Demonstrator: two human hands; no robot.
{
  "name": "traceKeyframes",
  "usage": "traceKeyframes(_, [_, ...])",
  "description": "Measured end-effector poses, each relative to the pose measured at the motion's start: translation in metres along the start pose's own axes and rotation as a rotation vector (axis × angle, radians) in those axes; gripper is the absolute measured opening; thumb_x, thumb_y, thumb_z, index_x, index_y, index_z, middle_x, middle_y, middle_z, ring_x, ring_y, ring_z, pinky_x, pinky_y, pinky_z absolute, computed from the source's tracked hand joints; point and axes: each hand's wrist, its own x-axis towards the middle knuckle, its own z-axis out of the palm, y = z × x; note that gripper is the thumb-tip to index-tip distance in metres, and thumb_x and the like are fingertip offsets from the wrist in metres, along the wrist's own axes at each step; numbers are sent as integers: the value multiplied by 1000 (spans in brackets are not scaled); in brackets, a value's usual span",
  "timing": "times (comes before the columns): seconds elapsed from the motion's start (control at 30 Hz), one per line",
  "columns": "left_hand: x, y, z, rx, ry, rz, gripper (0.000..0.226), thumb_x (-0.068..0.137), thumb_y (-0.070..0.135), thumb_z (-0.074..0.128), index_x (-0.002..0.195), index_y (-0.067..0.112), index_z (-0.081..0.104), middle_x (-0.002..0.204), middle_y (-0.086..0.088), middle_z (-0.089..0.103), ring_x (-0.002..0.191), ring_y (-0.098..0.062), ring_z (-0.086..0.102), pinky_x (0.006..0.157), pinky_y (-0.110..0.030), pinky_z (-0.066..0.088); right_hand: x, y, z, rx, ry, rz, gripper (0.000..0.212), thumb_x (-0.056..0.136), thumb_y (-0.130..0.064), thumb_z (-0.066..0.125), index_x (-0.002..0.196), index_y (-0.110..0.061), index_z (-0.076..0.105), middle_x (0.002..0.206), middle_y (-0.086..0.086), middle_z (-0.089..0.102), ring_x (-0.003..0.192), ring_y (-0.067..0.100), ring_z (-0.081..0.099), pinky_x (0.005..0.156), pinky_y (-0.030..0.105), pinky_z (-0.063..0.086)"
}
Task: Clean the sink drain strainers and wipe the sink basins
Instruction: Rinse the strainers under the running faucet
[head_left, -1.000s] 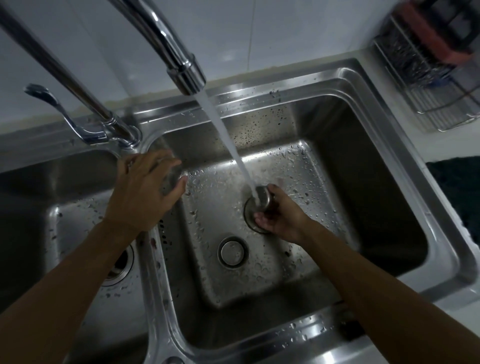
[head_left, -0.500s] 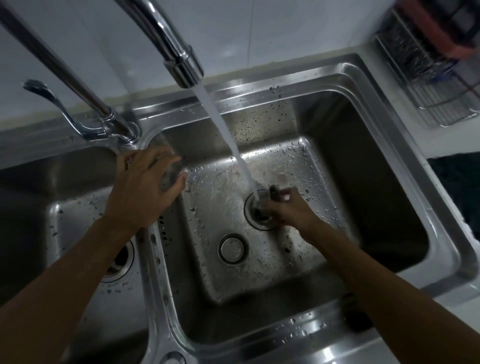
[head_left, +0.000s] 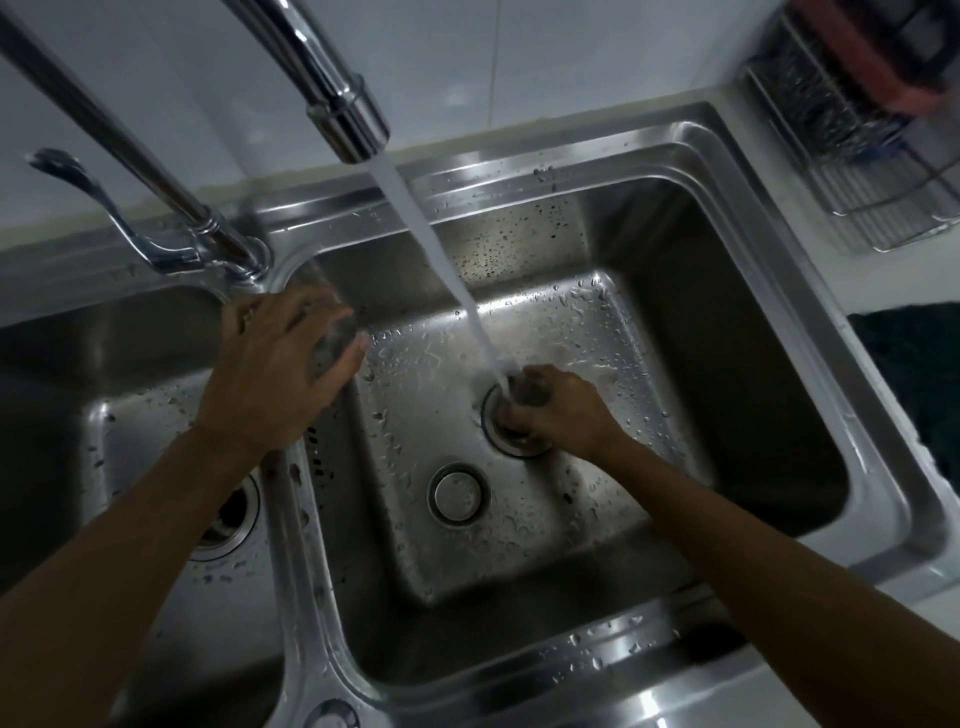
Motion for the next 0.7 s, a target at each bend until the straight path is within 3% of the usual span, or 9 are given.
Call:
traceKeyframes(0.07, [0, 0, 0, 4, 11, 5, 49, 100, 53, 47, 124, 17, 69, 135, -5, 64, 122, -27, 60, 104, -47, 32, -2, -5, -9, 469, -183, 271, 63, 79, -49, 81, 129, -15, 62, 116, 6, 71, 88, 17, 74, 74, 32, 62])
traceKeyframes(0.13, [0, 0, 0, 10, 8, 4, 49, 99, 53, 47, 124, 17, 69, 135, -5, 64, 122, -27, 60, 104, -45, 31, -4, -6, -18, 817, -372, 473, 56, 85, -45, 76, 127, -11, 60, 121, 19, 68, 85, 23, 74, 64, 27, 60])
traceKeyframes(0.23, [0, -2, 2, 14, 11, 3, 49, 99, 54, 47, 124, 18, 69, 136, -3, 63, 123, -26, 60, 104, -43, 31, -7, 0, -31, 1080, -511, 630, 62, 87, -43, 73, 132, -4, 54, 123, 26, 62, 86, 29, 68, 57, 23, 56])
traceKeyframes(0.3, [0, -3, 3, 19, 17, 6, 49, 100, 55, 46, 124, 19, 69, 136, -2, 63, 123, -25, 60, 104, -45, 31, -9, 4, -36, 1081, -535, 636, 65, 85, -41, 76, 133, -3, 53, 122, 26, 61, 83, 29, 70, 56, 23, 58])
traceKeyframes(0.4, [0, -4, 5, 23, 29, 10, 48, 100, 55, 47, 124, 20, 69, 136, -2, 63, 122, -25, 60, 103, -46, 32, -13, 12, -40, 696, -476, 499, 61, 78, -35, 85, 125, -8, 58, 119, 18, 66, 86, 25, 75, 64, 29, 60])
traceKeyframes(0.53, [0, -5, 6, 19, 34, 17, 47, 100, 54, 49, 125, 20, 68, 134, -3, 64, 121, -26, 61, 104, -44, 31, -26, 24, -29, -288, -222, 144, 82, 72, -39, 87, 134, -10, 40, 128, 14, 51, 110, 32, 62, 80, 35, 55])
traceKeyframes(0.6, [0, -5, 6, 11, 32, 17, 48, 99, 55, 48, 125, 20, 68, 135, -4, 63, 121, -26, 60, 105, -44, 31, -37, 24, -17, -471, -198, 46, 93, 69, -39, 88, 139, -10, 35, 132, 16, 43, 115, 37, 58, 88, 37, 52])
traceKeyframes(0.7, [0, -5, 6, 8, 52, 22, 47, 99, 54, 49, 124, 19, 68, 134, -4, 64, 120, -27, 61, 104, -44, 31, -45, 25, -5, -691, -222, -4, 101, 66, -42, 89, 142, -11, 31, 134, 16, 41, 114, 37, 59, 88, 42, 53])
